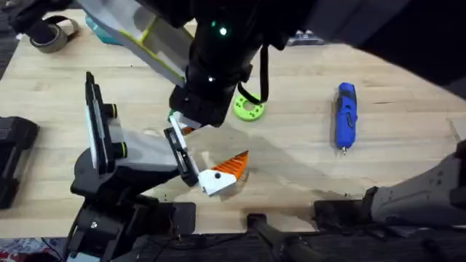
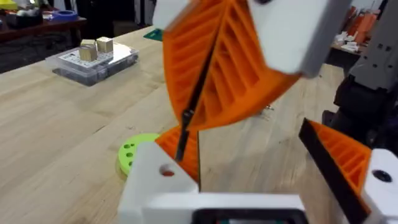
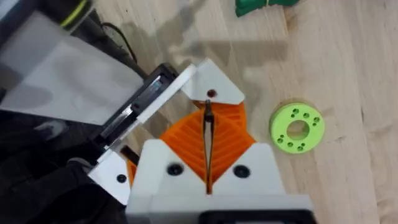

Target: Pick up the gripper from the table and insert it into the empty holder that is missing its gripper. Then pick up a screw, insert it into the mounting hole, and use the screwdriver to tighten it. Finally, clean up the table by picking up the vegetable and placing it into the bucket.

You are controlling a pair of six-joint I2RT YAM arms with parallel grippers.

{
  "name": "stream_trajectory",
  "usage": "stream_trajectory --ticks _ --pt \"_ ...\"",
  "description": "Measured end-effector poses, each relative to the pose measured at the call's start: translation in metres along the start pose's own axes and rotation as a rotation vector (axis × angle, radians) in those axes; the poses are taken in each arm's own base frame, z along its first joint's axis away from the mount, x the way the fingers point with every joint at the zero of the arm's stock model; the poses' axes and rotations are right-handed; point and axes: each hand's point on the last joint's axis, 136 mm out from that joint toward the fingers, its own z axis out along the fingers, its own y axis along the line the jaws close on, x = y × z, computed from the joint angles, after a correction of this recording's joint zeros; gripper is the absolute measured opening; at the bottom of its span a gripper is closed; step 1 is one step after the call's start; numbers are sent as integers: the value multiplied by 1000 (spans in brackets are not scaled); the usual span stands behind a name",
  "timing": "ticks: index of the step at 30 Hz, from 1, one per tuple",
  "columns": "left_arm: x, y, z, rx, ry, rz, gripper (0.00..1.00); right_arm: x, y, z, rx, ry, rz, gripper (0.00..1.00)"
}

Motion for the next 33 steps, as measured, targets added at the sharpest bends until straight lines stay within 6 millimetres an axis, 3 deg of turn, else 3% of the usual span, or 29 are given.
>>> stream_trajectory --ticks 33 --pt "0 0 0 0 0 0 986 0 0 10 -5 26 0 13"
